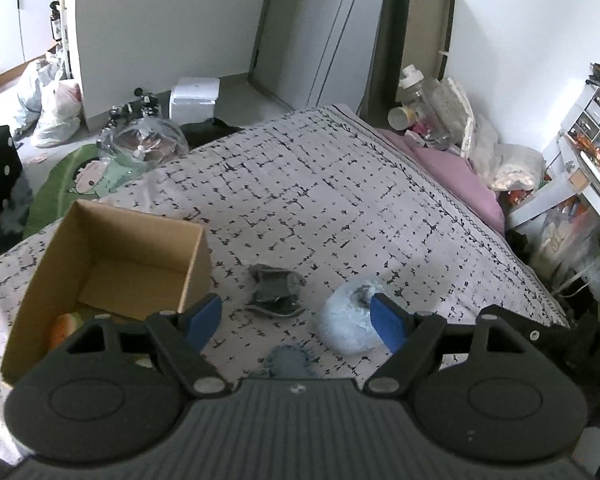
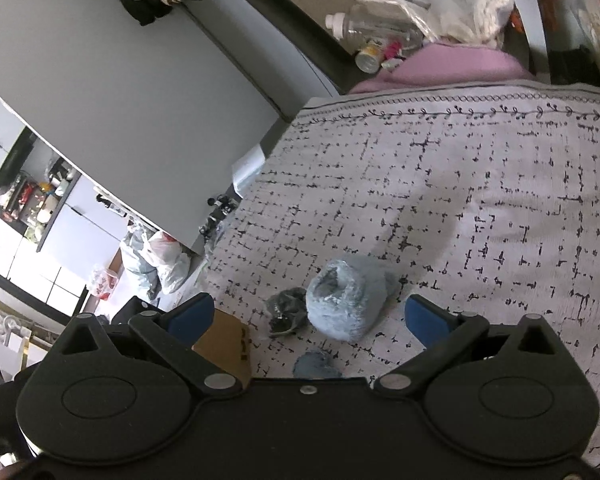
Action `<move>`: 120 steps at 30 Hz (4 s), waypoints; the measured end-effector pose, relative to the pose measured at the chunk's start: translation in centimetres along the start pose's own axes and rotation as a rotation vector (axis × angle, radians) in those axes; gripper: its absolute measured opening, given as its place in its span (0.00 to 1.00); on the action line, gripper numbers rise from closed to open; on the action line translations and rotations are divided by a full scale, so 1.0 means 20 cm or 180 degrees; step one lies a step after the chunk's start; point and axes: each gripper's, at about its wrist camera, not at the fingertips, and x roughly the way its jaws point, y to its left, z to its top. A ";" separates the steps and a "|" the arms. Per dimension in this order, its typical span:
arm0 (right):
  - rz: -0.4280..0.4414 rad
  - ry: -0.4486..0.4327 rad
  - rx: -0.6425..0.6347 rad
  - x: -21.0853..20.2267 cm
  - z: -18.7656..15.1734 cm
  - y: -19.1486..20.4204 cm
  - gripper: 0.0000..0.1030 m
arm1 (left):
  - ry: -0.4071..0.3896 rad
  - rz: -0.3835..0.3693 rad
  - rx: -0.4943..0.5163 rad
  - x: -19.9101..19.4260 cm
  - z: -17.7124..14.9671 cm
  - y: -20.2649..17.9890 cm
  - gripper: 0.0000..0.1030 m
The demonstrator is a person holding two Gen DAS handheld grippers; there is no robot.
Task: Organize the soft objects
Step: 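Move both tools back toward the light-blue slipper and grey sock, then grasp the light-blue fuzzy slipper with both tools together and lift it, then carry the slipper over the box and open both tools to drop it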
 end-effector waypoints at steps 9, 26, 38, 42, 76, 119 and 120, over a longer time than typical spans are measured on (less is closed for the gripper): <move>-0.0029 0.0148 0.0462 0.15 0.03 -0.12 0.99 | 0.0169 -0.0151 -0.0050 0.20 0.04 -0.04 0.77; -0.0118 0.0384 0.1023 0.45 0.02 -0.26 0.62 | 0.0605 -0.0411 -0.0456 0.58 0.05 -0.03 0.56; -0.0114 0.0495 0.1106 0.61 0.01 -0.27 0.44 | 0.0798 -0.0570 -0.0691 0.75 0.03 -0.02 0.35; -0.0120 0.0532 0.1092 0.65 0.01 -0.29 0.41 | 0.0888 -0.0530 -0.0736 0.80 0.02 -0.02 0.27; 0.0487 0.0254 0.0525 0.32 0.01 -0.03 0.27 | 0.0274 -0.0325 -0.0573 0.23 0.06 -0.08 0.21; 0.1156 0.0257 -0.0273 0.33 -0.33 0.52 0.27 | -0.0175 -0.0141 -0.0889 -0.18 0.03 0.51 0.18; 0.1150 0.0266 -0.0307 0.33 -0.34 0.53 0.27 | -0.0164 -0.0148 -0.0913 -0.17 0.03 0.54 0.18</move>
